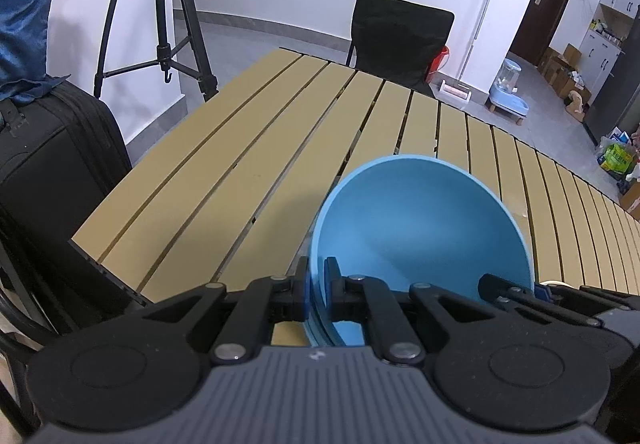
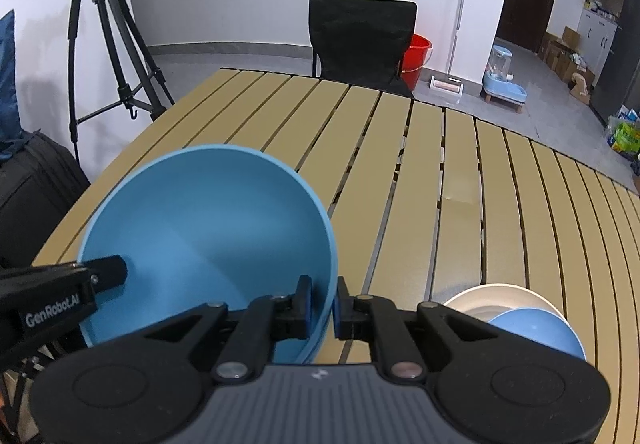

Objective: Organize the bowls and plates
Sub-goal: 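Lower the bowl into the stacked bowls with both tools, then open both tools and release the bowl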

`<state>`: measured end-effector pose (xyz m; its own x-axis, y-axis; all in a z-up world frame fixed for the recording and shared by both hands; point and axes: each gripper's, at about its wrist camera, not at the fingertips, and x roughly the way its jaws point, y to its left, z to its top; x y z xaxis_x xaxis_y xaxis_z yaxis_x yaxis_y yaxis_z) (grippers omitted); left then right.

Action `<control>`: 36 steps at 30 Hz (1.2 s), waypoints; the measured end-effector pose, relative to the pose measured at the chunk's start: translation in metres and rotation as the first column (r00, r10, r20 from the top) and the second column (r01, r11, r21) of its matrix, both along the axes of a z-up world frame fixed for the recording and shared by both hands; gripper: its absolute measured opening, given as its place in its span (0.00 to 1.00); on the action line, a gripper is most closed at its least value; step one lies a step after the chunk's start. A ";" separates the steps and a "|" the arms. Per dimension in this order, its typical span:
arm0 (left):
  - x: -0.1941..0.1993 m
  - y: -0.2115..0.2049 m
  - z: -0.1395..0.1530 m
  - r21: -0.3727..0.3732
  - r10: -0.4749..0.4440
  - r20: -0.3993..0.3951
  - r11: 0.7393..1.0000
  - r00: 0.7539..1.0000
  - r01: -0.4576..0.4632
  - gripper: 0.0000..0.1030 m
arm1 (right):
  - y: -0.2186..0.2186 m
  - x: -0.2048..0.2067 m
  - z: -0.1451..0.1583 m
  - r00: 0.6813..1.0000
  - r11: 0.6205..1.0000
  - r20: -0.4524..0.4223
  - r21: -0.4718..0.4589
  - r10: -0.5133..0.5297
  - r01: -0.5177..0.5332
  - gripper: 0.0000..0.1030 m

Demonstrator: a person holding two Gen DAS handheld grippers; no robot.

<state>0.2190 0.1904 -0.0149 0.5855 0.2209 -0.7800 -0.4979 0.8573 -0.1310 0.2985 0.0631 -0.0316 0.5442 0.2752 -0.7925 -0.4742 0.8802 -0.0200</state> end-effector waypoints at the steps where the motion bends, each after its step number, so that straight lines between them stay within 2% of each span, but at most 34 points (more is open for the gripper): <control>1: 0.000 0.000 0.000 0.004 -0.001 0.000 1.000 1.000 0.001 0.07 | 0.001 -0.001 -0.001 1.000 1.000 0.004 -0.007 0.004 -0.004 0.11; 11: 0.002 -0.007 -0.004 0.055 -0.003 0.007 0.998 1.000 0.003 0.07 | 0.003 -0.002 -0.005 0.999 1.000 0.040 -0.023 0.017 -0.016 0.12; 17: 0.000 -0.005 -0.005 0.038 0.000 0.024 0.999 1.000 -0.001 0.09 | -0.002 -0.001 -0.004 0.999 1.000 0.046 -0.002 0.011 -0.011 0.12; 19: -0.002 -0.003 -0.003 0.029 0.005 0.032 1.000 0.999 -0.006 0.11 | -0.006 -0.001 -0.001 0.998 1.000 0.055 0.013 0.002 -0.002 0.15; 20: -0.003 -0.002 -0.002 0.025 0.009 0.037 1.000 0.999 -0.010 0.13 | -0.010 -0.002 0.001 0.998 1.000 0.058 0.023 -0.001 0.000 0.16; 21: -0.004 -0.001 0.000 0.022 0.015 0.044 1.000 0.999 -0.016 0.24 | -0.013 -0.002 0.003 0.998 0.999 0.060 0.034 -0.005 0.003 0.19; 22: -0.006 0.000 0.002 0.020 0.020 0.052 1.000 0.998 -0.021 0.38 | -0.015 -0.002 0.005 0.998 0.999 0.061 0.044 -0.011 0.008 0.24; 23: -0.009 0.001 0.004 0.025 0.027 0.065 0.999 0.998 -0.029 0.43 | -0.018 -0.002 0.008 0.998 0.998 0.061 0.053 -0.017 0.013 0.28; 25: -0.013 0.000 0.011 0.043 0.034 0.089 0.998 0.995 -0.038 0.50 | -0.027 -0.002 0.012 0.998 0.996 0.059 0.085 -0.028 0.023 0.41; 26: -0.016 0.001 0.014 0.046 0.034 0.099 0.998 0.994 -0.039 0.53 | -0.030 -0.002 0.013 0.998 0.995 0.058 0.096 -0.031 0.025 0.43; 28: -0.020 0.002 0.020 0.052 0.042 0.122 0.997 0.992 -0.048 0.74 | -0.037 -0.004 0.017 0.998 0.992 0.053 0.119 -0.037 0.031 0.52; 29: -0.023 0.003 0.024 0.058 0.048 0.137 0.997 0.989 -0.056 0.80 | -0.041 -0.006 0.019 0.998 0.991 0.050 0.130 -0.041 0.034 0.55; 31: -0.030 0.004 0.030 0.073 0.063 0.163 0.994 0.985 -0.076 0.94 | -0.046 -0.009 0.021 0.998 0.988 0.048 0.148 -0.043 0.036 0.71; 32: -0.034 0.006 0.033 0.079 0.070 0.173 0.993 0.982 -0.085 0.98 | -0.048 -0.010 0.023 0.998 0.987 0.046 0.153 -0.044 0.037 0.77; 33: -0.038 0.007 0.035 0.081 0.074 0.184 0.993 0.980 -0.091 1.00 | -0.049 -0.011 0.024 0.998 0.986 0.045 0.160 -0.046 0.039 0.86; 34: -0.041 0.008 0.038 0.080 0.076 0.193 0.992 0.978 -0.093 1.00 | -0.052 -0.014 0.025 0.998 0.985 0.044 0.166 -0.048 0.040 0.90; 36: -0.047 0.010 0.041 0.076 0.071 0.203 0.993 0.977 -0.088 1.00 | -0.057 -0.017 0.025 0.998 0.984 0.033 0.174 -0.045 0.038 0.91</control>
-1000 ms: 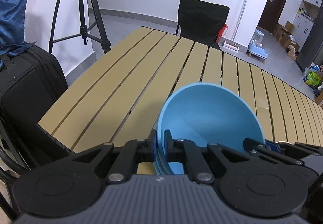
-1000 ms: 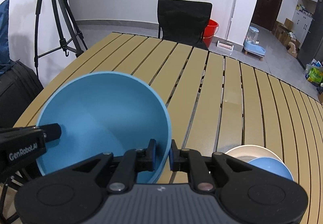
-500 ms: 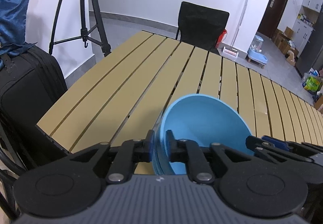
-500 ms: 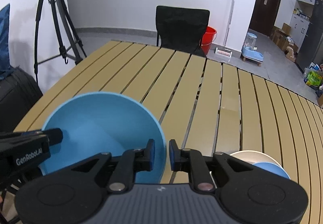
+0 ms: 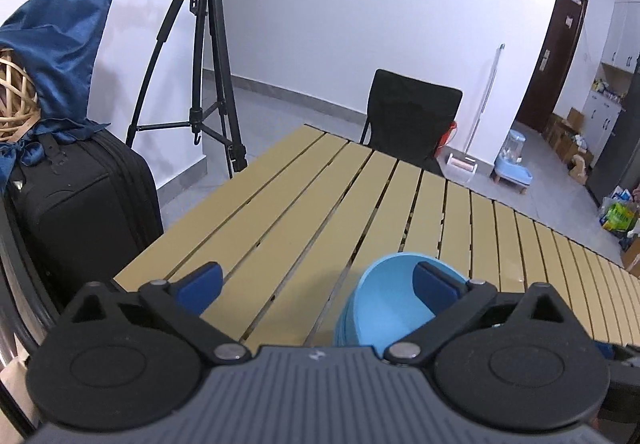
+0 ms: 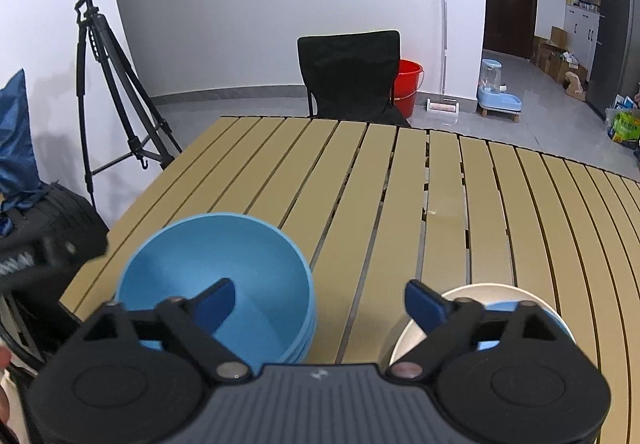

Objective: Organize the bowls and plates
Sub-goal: 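Open both tools and release the bowl, then move both tools to the rim of the light-blue bowl stack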

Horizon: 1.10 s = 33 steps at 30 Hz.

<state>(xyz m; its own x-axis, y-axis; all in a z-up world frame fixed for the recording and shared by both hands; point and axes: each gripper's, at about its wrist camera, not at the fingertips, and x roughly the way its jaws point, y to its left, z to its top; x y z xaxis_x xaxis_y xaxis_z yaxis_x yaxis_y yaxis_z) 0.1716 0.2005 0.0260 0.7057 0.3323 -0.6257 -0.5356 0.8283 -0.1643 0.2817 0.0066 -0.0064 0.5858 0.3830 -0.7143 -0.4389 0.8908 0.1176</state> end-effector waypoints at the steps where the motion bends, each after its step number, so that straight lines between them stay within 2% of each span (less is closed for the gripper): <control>1: -0.003 0.000 0.001 -0.001 -0.005 0.002 1.000 1.000 0.005 1.00 | -0.002 -0.002 0.000 1.000 1.000 -0.010 -0.001 0.003 -0.003 0.93; 4: -0.012 -0.001 0.002 0.017 -0.017 0.012 1.000 1.000 0.017 1.00 | -0.006 -0.010 -0.001 1.000 1.000 -0.014 0.002 0.005 -0.005 0.99; 25: -0.060 -0.003 -0.008 0.027 -0.126 0.028 0.992 0.992 0.125 1.00 | -0.026 -0.064 0.006 0.999 0.998 0.003 0.058 -0.033 0.032 1.00; 33: -0.058 -0.005 -0.014 0.024 -0.171 0.033 0.985 0.985 0.170 1.00 | -0.029 -0.076 0.000 1.000 0.997 -0.002 0.078 -0.027 0.027 1.00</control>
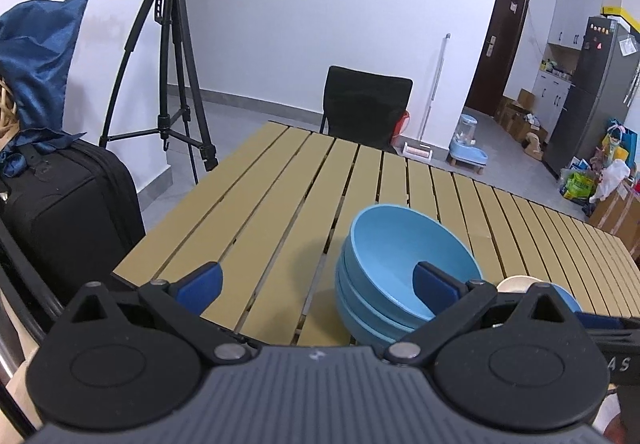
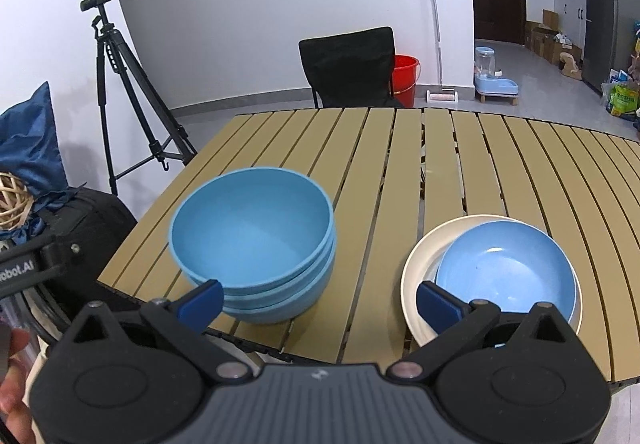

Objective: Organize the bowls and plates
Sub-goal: 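Move both tools to the rim of the light-blue bowl stack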

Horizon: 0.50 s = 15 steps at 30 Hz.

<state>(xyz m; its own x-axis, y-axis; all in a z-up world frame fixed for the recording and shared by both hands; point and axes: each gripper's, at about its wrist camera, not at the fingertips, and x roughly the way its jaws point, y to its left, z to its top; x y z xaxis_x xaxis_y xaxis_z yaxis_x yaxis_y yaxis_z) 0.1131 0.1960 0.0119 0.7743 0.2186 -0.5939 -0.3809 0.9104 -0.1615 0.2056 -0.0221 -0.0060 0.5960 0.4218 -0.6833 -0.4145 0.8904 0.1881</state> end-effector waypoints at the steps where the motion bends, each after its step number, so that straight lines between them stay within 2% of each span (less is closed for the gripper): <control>1: 0.001 0.001 -0.002 -0.003 -0.001 -0.003 1.000 1.000 0.001 1.00 | 0.000 0.000 0.000 1.000 1.000 0.008 0.000 -0.001 0.001 1.00; 15: 0.017 0.006 -0.012 -0.009 -0.044 -0.024 0.999 0.999 0.044 1.00 | 0.002 0.007 -0.006 0.999 0.999 0.030 -0.010 -0.037 0.037 1.00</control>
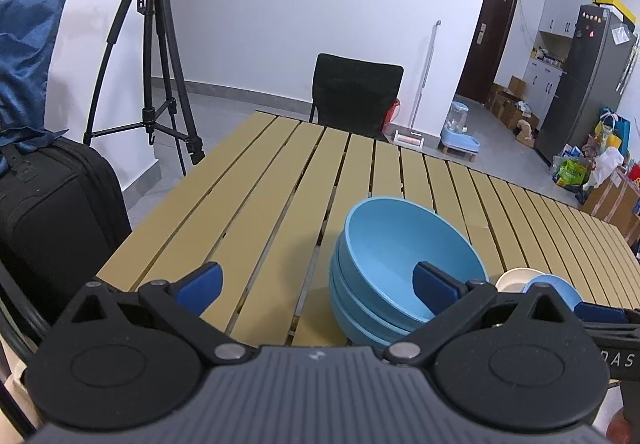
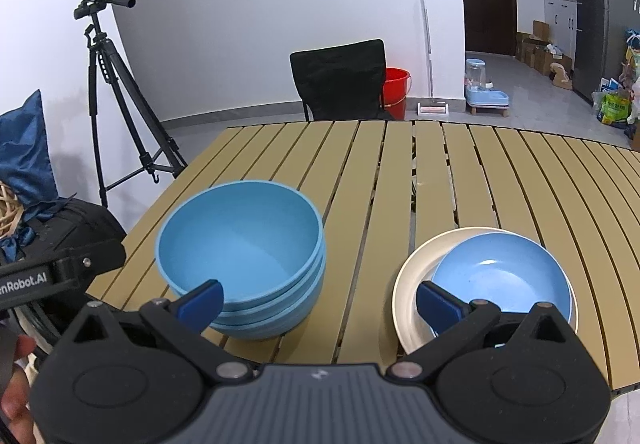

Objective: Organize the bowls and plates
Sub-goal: 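Move both tools to the rim of the light-blue bowl stack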

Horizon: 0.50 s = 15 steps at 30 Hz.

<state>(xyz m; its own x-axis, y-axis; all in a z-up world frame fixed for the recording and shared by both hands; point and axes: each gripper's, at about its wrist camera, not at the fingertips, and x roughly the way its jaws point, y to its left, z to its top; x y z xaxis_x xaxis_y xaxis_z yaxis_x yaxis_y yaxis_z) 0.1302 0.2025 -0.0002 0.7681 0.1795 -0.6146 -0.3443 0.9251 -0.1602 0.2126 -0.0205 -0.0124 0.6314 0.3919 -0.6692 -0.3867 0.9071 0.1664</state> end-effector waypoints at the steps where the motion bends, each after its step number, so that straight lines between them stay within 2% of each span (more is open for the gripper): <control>1: 0.002 0.000 -0.001 0.000 -0.004 -0.003 1.000 1.000 0.004 1.00 | 0.000 0.001 -0.001 1.000 1.000 -0.001 -0.001 -0.003 0.003 1.00; 15: 0.029 0.009 -0.007 -0.022 -0.032 -0.039 0.999 0.999 0.031 1.00 | 0.007 0.025 -0.003 1.000 0.999 -0.008 -0.030 -0.018 0.018 1.00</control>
<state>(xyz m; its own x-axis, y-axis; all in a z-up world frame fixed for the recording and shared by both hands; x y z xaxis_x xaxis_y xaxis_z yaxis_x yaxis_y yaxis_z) 0.1592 0.2115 -0.0067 0.7487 0.1420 -0.6476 -0.3213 0.9321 -0.1670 0.2381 -0.0132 -0.0150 0.6327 0.3604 -0.6855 -0.3691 0.9185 0.1422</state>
